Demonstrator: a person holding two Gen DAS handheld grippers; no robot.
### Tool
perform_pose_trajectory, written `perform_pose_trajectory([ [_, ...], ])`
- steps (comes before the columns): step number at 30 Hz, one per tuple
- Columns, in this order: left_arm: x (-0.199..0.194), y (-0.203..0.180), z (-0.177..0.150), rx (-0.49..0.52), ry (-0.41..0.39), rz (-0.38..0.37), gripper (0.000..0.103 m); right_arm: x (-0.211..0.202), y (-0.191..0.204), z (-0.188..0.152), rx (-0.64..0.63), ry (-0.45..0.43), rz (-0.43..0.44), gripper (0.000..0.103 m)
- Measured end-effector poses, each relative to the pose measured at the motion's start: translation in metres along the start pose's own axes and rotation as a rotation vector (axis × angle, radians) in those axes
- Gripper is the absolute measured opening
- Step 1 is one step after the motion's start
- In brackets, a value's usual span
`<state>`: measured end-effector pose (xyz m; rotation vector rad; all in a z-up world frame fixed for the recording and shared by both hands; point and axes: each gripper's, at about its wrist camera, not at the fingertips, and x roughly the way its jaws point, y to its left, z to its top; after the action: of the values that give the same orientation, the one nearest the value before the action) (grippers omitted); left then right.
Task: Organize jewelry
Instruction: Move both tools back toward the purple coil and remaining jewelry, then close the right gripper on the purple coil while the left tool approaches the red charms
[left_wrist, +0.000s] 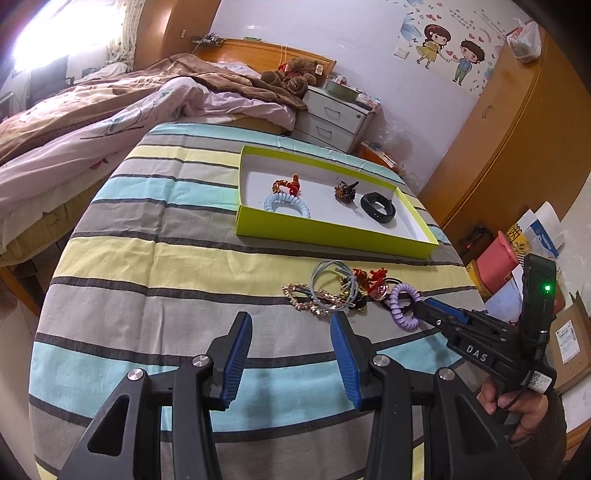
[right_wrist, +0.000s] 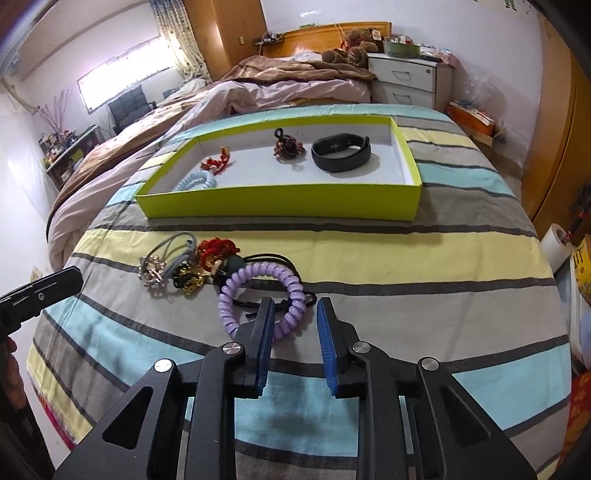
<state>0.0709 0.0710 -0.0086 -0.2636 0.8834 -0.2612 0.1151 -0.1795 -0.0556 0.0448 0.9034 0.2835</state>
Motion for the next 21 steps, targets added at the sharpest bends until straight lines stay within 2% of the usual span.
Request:
perform_pose_trajectory([
  [3,0.004,0.006,0.001,0.008,0.014,-0.004,0.044,0.0,0.0,0.0,0.008,0.001,-0.013,0.023],
  [4,0.006,0.006,0.002,0.007,0.019,-0.01,0.044,0.001,0.001,0.0,0.008,0.002,-0.018,0.017],
  [7,0.01,0.009,0.003,0.011,0.036,-0.025,0.044,-0.001,0.001,0.001,0.019,0.002,-0.032,0.01],
  [21,0.031,0.001,0.007,0.031,0.079,-0.045,0.044,-0.024,-0.013,0.005,0.072,-0.058,-0.023,0.009],
])
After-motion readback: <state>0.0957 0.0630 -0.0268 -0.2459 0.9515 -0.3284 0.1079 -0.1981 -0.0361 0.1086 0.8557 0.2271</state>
